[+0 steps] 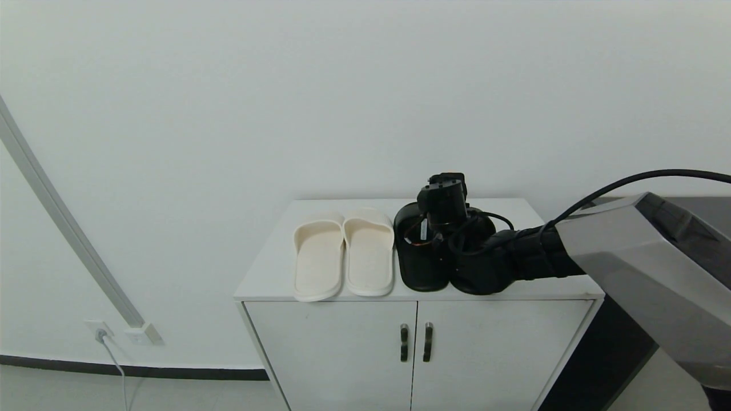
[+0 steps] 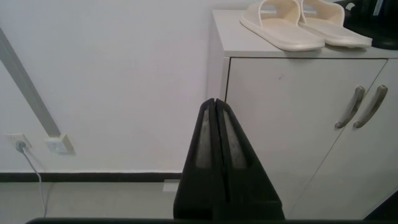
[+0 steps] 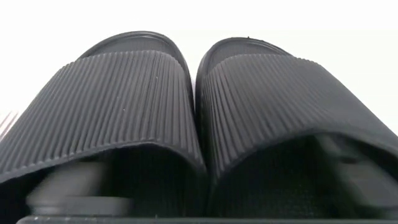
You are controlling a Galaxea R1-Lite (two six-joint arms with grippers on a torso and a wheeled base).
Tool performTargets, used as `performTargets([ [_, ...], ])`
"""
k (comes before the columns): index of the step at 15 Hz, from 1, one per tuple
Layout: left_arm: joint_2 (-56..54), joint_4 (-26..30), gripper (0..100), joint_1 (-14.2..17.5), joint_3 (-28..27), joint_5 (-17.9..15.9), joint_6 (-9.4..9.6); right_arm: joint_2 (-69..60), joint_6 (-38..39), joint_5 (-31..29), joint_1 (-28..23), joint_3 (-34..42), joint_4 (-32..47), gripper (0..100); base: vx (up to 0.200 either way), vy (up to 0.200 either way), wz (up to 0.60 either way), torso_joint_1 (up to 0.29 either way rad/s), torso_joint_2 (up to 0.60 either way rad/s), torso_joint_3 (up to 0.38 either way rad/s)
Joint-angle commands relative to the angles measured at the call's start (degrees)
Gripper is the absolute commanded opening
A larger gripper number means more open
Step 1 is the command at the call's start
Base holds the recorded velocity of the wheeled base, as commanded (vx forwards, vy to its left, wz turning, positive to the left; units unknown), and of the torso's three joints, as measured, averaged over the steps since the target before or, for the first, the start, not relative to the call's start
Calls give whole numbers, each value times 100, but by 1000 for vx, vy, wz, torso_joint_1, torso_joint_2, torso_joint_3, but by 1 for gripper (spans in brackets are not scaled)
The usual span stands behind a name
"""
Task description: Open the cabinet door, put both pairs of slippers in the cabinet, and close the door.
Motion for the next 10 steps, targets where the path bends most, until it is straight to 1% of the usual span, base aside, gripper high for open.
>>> performTargets([
  [1, -1, 0, 0, -6, 1, -5, -4, -3, -1, 2, -4, -5, -8, 0, 0, 0, 0, 0, 0, 0],
  [6, -1, 0, 0, 2, 1, -5, -4, -179, -1, -7, 31, 170, 10, 0, 0, 0, 0, 0, 0, 0],
  [8, -1, 0, 0, -6, 1, -5, -4, -680, -28, 37, 146, 601, 18, 0, 0, 0, 0, 0, 0, 0],
  [10, -1, 0, 0, 2, 1, -5, -4, -1295, -168, 231, 269, 1243, -17, 0, 0, 0, 0, 0, 0, 0],
])
